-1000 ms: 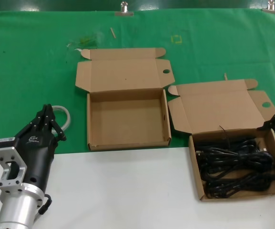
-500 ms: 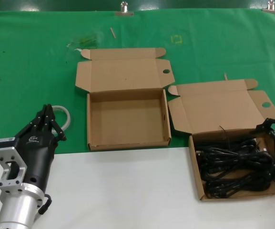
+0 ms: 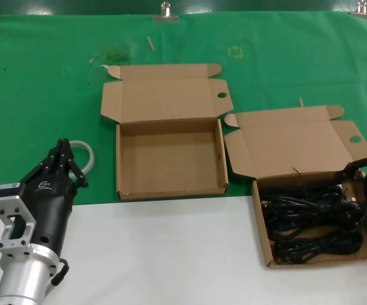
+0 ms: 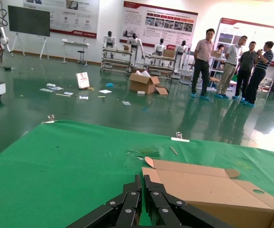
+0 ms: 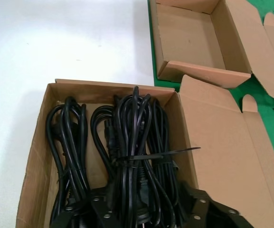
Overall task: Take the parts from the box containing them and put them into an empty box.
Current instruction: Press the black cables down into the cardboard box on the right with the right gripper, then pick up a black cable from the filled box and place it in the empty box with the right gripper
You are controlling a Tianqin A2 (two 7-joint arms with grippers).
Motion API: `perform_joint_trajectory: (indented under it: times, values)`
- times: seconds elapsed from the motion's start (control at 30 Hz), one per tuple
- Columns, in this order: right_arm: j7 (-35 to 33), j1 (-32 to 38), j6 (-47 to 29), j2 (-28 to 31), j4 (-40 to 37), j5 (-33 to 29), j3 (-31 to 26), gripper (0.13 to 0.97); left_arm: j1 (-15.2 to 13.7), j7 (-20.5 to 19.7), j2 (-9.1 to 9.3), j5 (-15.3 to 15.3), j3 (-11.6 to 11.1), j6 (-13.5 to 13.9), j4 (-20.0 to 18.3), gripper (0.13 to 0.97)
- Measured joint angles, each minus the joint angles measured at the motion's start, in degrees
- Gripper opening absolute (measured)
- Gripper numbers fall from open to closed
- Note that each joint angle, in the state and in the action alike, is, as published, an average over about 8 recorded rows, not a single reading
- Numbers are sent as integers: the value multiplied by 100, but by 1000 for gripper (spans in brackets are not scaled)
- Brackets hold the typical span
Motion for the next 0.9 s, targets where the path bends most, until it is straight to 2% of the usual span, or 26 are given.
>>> perform_joint_trajectory:
  times: [0.27, 0.4, 0.67, 0.9]
  values:
    - [26, -79, -87, 56, 42, -32, -43, 379, 0, 0, 0, 0, 0, 0, 0, 156]
    - [18, -107, -141, 87, 30, -56, -69, 379, 0, 0, 0, 0, 0, 0, 0, 156]
    - [6, -95, -165, 83, 9, -80, -82, 235, 0, 0, 0, 0, 0, 0, 0, 156]
    - [34, -60, -169, 77, 63, -90, -75, 188, 0, 0, 0, 0, 0, 0, 0, 156]
